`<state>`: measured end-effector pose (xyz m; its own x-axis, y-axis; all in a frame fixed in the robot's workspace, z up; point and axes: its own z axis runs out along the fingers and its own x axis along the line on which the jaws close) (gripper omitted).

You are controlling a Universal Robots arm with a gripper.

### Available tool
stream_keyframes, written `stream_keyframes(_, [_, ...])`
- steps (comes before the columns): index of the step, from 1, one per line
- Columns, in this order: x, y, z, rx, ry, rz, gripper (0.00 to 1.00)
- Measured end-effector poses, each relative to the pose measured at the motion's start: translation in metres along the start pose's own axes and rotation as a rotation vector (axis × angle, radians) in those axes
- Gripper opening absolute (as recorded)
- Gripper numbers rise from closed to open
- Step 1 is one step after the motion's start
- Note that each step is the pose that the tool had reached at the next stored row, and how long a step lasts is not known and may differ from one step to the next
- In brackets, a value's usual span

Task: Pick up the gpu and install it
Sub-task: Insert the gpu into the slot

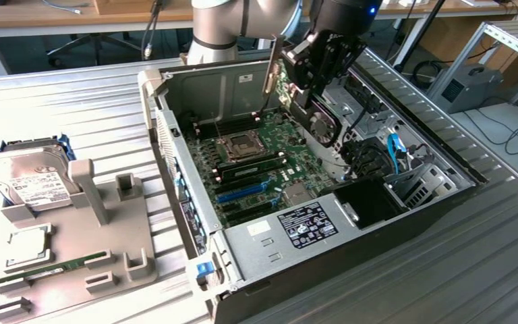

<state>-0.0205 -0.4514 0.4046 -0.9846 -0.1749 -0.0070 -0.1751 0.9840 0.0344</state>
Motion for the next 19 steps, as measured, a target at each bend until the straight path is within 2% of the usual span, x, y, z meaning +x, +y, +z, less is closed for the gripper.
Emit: stream_keyframes(19, [0.0, 0.0, 0.0, -0.0003, 0.0012, -0.036, 0.26])
